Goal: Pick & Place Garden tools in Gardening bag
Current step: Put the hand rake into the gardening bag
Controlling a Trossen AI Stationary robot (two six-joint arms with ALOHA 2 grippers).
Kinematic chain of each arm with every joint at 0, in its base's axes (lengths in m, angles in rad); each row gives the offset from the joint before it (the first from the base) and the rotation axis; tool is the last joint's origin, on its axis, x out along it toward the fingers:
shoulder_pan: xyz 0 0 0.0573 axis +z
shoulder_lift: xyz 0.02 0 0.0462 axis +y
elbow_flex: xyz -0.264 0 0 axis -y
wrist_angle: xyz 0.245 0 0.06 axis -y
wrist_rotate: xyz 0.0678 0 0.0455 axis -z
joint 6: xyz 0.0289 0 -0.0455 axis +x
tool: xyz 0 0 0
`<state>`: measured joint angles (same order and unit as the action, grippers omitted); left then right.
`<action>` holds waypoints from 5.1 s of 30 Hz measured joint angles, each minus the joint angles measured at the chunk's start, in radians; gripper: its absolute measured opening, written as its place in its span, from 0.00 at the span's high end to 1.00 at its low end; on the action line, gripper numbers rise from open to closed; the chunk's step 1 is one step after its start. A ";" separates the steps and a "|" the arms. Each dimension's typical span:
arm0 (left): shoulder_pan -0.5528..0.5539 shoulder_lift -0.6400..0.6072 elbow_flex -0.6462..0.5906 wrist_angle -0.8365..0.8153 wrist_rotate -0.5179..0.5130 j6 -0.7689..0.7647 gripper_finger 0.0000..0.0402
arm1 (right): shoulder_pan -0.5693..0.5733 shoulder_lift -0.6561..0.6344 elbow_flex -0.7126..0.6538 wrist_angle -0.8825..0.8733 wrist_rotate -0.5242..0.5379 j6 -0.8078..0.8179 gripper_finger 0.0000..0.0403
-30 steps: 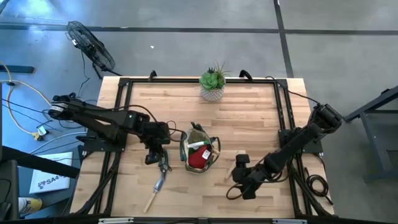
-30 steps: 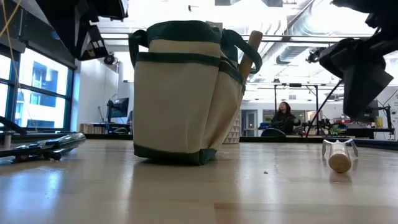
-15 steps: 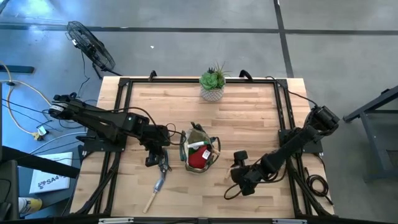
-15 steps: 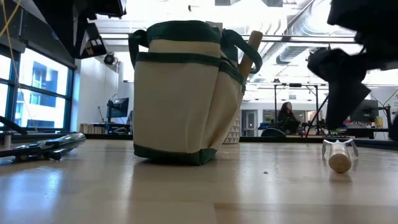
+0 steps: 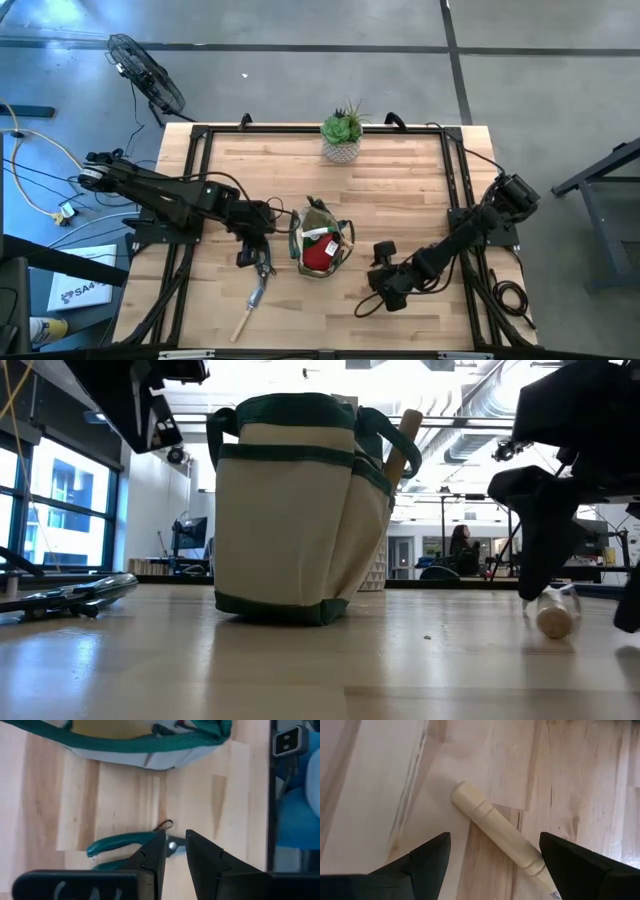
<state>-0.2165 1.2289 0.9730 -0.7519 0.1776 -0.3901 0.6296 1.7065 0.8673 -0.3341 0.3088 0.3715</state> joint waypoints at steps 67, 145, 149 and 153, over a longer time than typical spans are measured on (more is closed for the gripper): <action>-0.360 -0.002 0.000 0.583 -0.293 0.152 0.82 | 0.005 -0.100 0.322 0.209 0.053 -0.053 0.87; -0.378 0.144 0.000 1.032 -0.612 0.462 0.38 | -0.114 -0.102 0.324 0.440 -0.047 -0.223 0.87; -0.375 0.153 0.000 1.046 -0.615 0.461 0.38 | -0.122 -0.102 0.324 0.444 -0.050 -0.233 0.87; -0.363 0.186 0.000 1.010 -0.611 0.437 0.38 | -0.122 -0.102 0.324 0.444 -0.050 -0.242 0.87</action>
<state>-0.5799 1.4153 0.9733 0.2585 -0.4330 0.0469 0.5076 1.6043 1.1912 0.1104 0.2588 0.1296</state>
